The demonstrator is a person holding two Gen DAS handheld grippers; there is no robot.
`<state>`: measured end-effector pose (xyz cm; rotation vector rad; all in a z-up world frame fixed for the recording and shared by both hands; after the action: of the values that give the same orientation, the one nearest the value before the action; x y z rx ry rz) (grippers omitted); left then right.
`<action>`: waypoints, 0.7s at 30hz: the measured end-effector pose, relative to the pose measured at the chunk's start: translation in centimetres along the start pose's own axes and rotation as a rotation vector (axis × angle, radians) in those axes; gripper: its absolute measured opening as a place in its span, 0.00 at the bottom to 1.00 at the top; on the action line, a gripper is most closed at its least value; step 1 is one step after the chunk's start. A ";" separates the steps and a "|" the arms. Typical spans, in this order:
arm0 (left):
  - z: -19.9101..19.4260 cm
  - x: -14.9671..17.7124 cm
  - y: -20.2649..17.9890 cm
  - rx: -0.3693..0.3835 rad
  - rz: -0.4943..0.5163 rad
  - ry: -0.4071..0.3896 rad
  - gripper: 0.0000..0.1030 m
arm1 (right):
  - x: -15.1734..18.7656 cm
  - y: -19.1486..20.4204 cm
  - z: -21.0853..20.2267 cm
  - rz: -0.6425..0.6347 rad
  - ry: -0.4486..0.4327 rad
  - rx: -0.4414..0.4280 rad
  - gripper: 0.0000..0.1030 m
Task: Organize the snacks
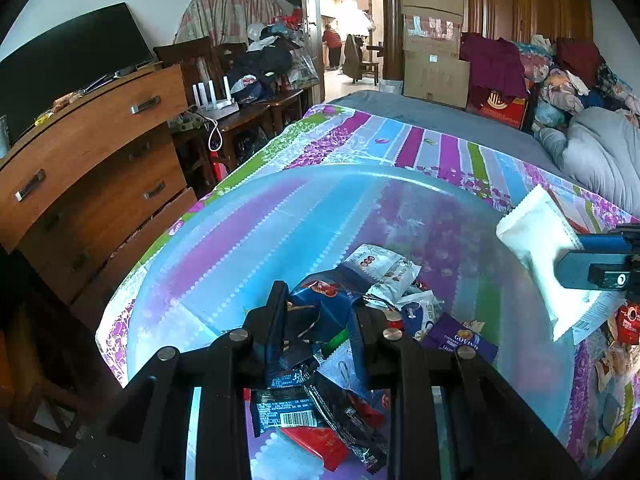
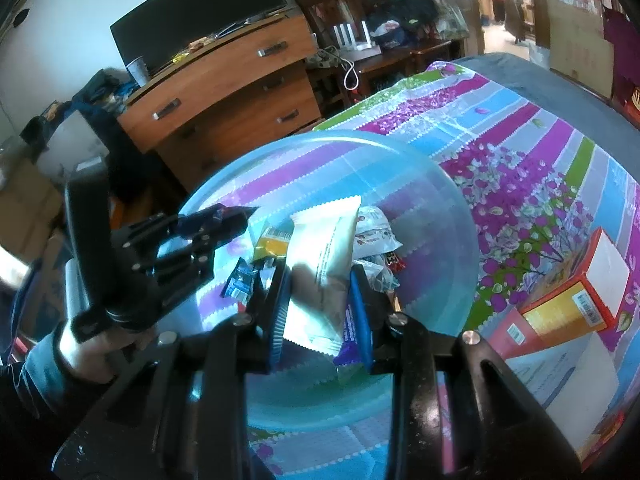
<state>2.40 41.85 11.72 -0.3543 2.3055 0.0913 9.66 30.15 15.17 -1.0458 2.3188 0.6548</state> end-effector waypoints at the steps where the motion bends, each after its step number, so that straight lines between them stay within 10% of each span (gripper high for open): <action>1: 0.0 0.0 0.0 0.000 -0.001 0.000 0.28 | 0.0 -0.1 0.1 0.004 0.002 -0.002 0.29; 9: 0.1 -0.1 0.0 -0.010 0.005 0.010 0.29 | 0.0 -0.3 0.1 0.029 -0.001 -0.006 0.31; 12: 0.1 -0.2 0.1 -0.033 0.010 0.012 0.30 | -0.3 -0.3 -0.4 0.047 -0.014 -0.007 0.50; 16: -0.7 -0.7 0.4 -0.079 0.013 -0.013 0.59 | -0.3 0.6 -1.5 0.041 -0.036 -0.017 0.51; 21: -2.9 -1.7 1.2 -0.134 -0.012 -0.065 0.76 | 0.7 2.1 -4.4 0.041 -0.110 -0.022 0.78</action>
<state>1.13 42.86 14.93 -0.4273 2.2385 0.2489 6.55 28.29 18.53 -0.9499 2.2484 0.7369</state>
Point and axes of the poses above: each gripper's, at about its wrist camera, not at the fingertips, and z roughly the way its jaws point, y to its left, x to its underside, the point moved 8 cm from there along z, roughly the way its jaws point, and after that the axes turned 7 degrees about x, right-handed, at the moved point
